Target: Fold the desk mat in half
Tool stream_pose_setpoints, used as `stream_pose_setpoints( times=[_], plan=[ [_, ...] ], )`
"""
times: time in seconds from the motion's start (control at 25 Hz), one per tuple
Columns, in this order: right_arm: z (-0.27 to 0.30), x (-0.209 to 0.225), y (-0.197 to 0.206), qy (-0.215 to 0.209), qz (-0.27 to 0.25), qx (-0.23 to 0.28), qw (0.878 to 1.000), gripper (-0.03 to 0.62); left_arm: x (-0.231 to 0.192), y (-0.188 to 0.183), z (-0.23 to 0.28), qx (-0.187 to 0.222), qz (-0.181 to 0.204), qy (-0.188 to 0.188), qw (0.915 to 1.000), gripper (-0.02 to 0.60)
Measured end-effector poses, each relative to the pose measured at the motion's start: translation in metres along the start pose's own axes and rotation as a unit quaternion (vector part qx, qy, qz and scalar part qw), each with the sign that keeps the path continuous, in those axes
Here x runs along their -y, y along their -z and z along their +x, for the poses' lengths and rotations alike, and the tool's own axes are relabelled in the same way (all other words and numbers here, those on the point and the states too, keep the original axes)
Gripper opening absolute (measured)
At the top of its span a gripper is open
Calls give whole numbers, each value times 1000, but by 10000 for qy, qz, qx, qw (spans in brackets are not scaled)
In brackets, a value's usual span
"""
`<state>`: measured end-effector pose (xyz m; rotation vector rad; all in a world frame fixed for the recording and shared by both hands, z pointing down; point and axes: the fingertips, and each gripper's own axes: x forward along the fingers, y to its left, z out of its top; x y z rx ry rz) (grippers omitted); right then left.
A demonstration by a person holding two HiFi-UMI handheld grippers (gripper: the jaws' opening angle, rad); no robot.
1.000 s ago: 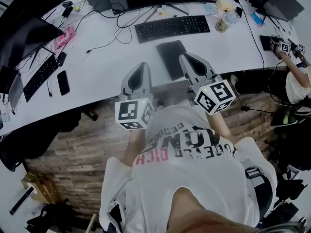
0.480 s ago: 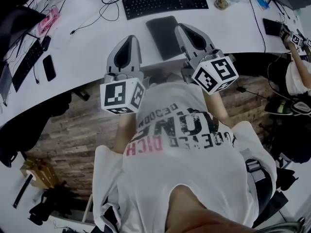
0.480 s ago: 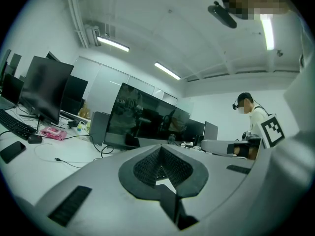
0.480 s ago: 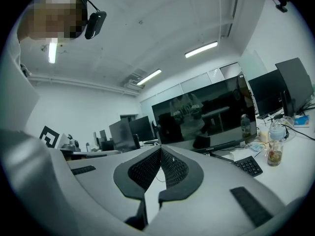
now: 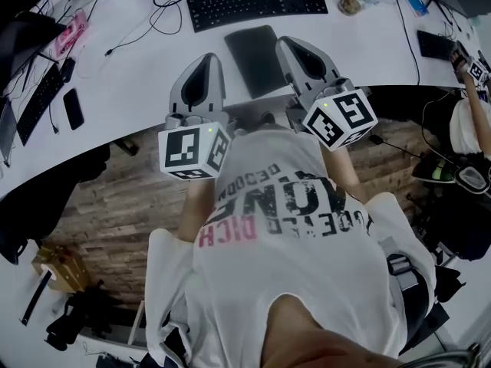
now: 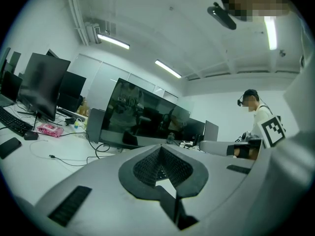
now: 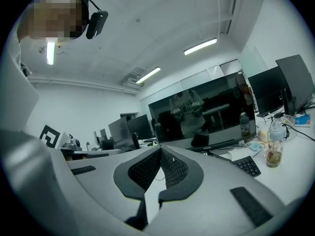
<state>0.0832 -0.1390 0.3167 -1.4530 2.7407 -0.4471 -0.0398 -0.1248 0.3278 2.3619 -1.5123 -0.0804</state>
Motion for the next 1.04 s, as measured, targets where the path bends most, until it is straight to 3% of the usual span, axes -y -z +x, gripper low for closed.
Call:
stream_pose_setpoints(
  times=[1.04],
  plan=[
    [-22,5,5,208,-179,-102,9996,-3,9,8,-11,-80,0,101,9999,3]
  ],
)
